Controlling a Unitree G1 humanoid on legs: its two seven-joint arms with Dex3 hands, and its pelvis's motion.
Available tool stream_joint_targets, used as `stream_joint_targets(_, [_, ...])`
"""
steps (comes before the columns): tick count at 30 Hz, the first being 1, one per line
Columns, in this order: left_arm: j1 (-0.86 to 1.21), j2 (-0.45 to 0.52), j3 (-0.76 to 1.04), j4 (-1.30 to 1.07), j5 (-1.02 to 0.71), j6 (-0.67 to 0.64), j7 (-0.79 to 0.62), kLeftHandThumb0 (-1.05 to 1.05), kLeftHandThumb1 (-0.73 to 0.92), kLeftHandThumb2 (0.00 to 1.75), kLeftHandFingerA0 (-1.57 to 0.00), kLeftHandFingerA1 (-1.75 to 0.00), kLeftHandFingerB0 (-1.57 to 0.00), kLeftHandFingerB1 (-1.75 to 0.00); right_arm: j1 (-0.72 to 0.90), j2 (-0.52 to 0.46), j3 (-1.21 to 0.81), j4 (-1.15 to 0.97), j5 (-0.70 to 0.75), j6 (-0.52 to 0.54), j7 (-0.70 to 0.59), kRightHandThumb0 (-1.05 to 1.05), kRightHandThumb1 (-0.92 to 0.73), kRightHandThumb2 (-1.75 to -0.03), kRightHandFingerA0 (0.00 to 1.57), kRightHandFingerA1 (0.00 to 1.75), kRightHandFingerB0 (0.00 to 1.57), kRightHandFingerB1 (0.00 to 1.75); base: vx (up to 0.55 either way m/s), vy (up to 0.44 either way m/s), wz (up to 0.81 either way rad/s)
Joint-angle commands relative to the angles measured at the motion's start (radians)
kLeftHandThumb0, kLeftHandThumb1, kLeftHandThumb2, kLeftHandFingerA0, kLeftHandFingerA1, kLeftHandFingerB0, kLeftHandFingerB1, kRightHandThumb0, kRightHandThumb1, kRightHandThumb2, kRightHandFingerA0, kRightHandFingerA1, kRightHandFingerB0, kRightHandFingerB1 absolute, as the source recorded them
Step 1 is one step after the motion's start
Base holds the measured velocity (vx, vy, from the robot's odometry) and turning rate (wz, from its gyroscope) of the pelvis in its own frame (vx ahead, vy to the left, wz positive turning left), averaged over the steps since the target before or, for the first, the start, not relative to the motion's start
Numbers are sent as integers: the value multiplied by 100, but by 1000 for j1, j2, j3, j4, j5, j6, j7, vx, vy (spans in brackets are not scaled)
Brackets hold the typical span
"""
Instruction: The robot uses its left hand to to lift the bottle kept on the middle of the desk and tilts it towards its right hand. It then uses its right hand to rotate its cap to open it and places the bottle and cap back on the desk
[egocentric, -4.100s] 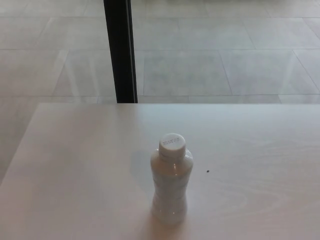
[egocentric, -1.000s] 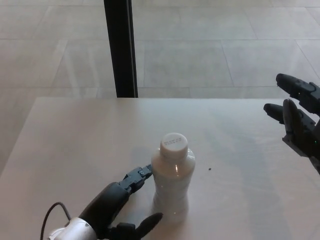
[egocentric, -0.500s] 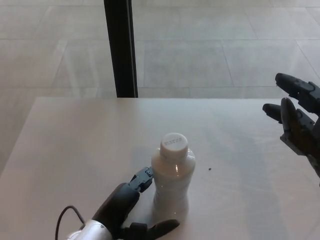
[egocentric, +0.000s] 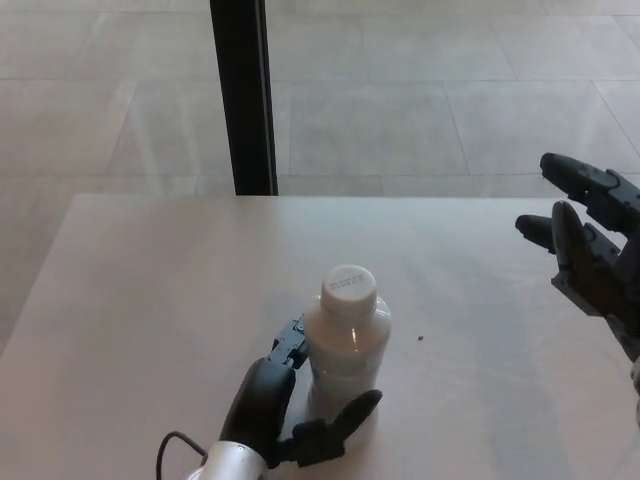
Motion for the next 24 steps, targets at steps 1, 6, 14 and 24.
stream_joint_targets(1, [-11, -30, 7, 26, 10, 22, 37, -94, 67, 60, 0, 0, 0, 0, 19, 4, -4, -7, 1, -6, 8, -65, -77, -64, 40, 78, 50, 36, 0, 0, 0])
stream_joint_targets(6, [-20, -71, -4, 36, -7, 61, 30, -91, 53, 80, 0, 0, 0, 0, 22, 5, 9, -16, -5, -2, 7, -66, -78, -64, 37, 76, 49, 35, 0, 0, 0])
stream_joint_targets(14, [-85, -172, -17, 98, 37, 49, 191, -88, 49, 85, 0, -9, 0, 0, 32, -9, -4, -27, -3, 6, 8, -66, -78, -64, 38, 71, 47, 35, 0, 0, 0])
stream_joint_targets(24, [-186, -232, -79, 233, 146, -5, 458, -2, 92, 72, -101, -161, -18, -44, 32, 4, -35, -26, -4, -2, -28, -64, -75, -63, 49, 79, 52, 35, 0, 0, 0])
